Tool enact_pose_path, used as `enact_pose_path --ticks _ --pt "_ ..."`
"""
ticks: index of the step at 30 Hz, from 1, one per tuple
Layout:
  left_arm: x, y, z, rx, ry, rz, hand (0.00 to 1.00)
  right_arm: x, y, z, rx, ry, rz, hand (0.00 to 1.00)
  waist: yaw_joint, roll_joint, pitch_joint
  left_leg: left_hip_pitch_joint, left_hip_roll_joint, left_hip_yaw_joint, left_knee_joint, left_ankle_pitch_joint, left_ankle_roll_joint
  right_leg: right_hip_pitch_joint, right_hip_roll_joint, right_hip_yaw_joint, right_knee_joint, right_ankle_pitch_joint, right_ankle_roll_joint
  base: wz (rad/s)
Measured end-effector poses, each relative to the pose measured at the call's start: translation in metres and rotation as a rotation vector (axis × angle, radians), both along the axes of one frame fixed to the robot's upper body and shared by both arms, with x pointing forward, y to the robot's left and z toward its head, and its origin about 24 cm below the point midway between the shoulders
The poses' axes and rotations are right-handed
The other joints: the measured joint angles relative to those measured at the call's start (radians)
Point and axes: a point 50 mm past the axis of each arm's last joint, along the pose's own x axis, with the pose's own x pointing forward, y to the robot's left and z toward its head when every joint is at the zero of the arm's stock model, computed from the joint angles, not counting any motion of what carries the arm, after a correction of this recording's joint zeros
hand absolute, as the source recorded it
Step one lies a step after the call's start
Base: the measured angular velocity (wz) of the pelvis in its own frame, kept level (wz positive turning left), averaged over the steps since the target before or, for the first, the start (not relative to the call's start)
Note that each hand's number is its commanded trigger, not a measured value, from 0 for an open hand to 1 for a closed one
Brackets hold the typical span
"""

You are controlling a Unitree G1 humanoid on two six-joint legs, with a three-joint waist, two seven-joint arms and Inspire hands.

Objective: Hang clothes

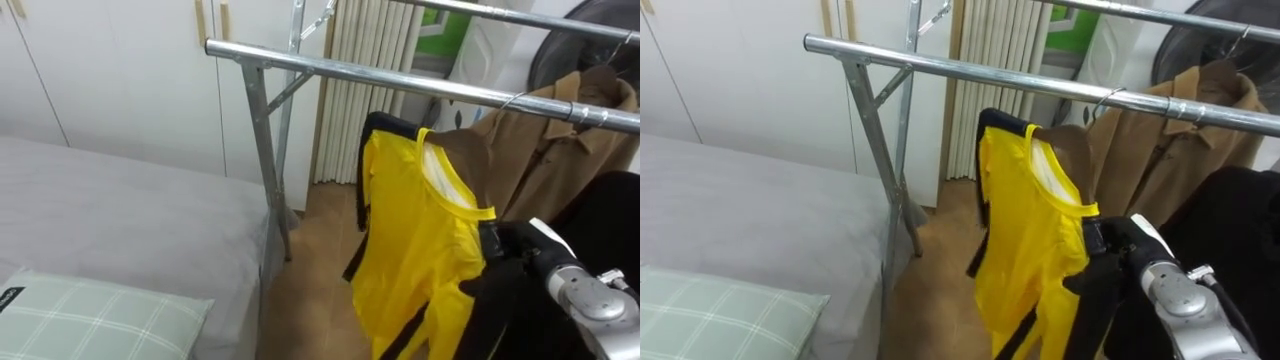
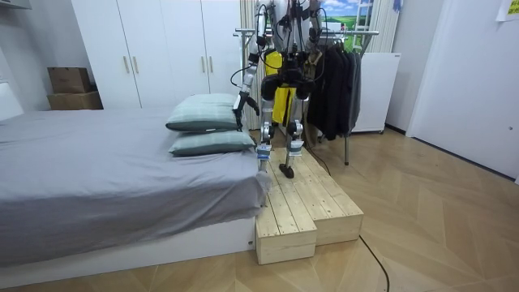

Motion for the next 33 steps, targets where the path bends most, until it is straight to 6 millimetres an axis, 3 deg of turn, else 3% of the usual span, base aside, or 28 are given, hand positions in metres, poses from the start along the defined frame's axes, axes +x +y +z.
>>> enact_pose_path --ticks 11,23,33 --pt "-0.002 0.001 0.001 -0.004 0.000 0.031 0.00 -0.002 0.004 -0.005 0.109 0.001 -0.029 0.00 0.000 -0.002 -0.0033 0.005 -0.001 0.002 0.000 0.000 0.000 0.005 0.000 0.003 -0.002 0.001 0.001 0.00" --pt "-0.003 -0.006 -0.002 -0.022 0.011 0.057 0.00 -0.010 0.002 -0.013 0.288 -0.017 -0.122 0.00 -0.009 0.031 -0.0096 0.017 0.000 0.007 -0.008 0.000 0.000 0.016 0.001 0.004 -0.001 0.001 0.003 0.00" --pt "-0.005 -0.007 -0.002 -0.022 0.022 0.065 0.00 -0.009 -0.001 -0.011 0.402 -0.066 -0.208 0.00 -0.020 0.031 -0.0094 0.019 0.001 0.016 -0.003 0.001 -0.001 0.015 0.004 0.015 0.001 0.001 0.002 -0.02"
